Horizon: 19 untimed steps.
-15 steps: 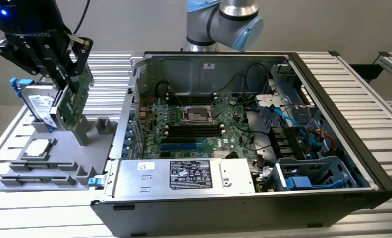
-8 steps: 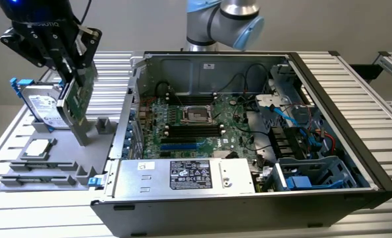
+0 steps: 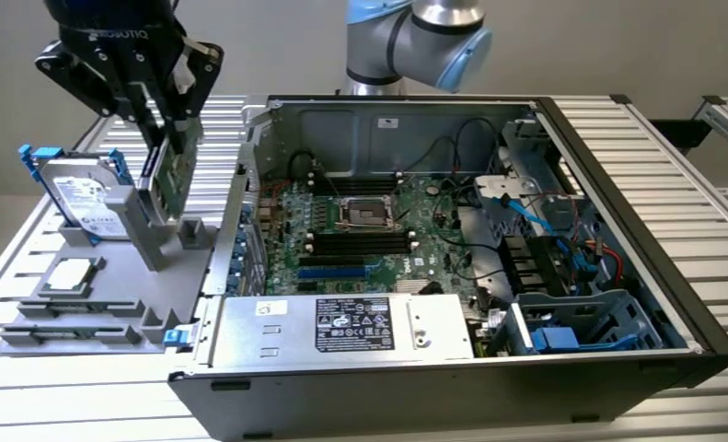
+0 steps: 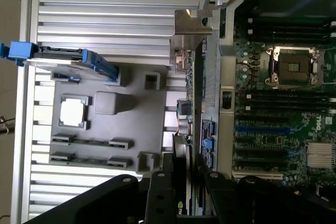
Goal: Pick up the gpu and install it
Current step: 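Pick up the gpu and move the gpu toward the slot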
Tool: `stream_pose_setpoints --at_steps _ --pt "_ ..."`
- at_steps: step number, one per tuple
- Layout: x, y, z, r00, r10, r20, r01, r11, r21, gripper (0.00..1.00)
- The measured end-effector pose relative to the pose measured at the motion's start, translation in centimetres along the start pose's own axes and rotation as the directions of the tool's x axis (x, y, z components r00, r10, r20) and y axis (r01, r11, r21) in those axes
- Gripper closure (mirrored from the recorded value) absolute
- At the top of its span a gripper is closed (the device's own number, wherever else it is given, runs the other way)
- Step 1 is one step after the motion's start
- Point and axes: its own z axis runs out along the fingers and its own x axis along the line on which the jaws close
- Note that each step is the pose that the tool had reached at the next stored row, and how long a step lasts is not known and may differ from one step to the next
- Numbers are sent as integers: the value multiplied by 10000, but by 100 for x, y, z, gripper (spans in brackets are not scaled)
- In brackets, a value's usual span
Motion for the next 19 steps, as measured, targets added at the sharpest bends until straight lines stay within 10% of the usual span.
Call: stream_pose_setpoints --at_steps 19 --pt "-822 -12 -129 9997 -216 -141 216 9998 0 73"
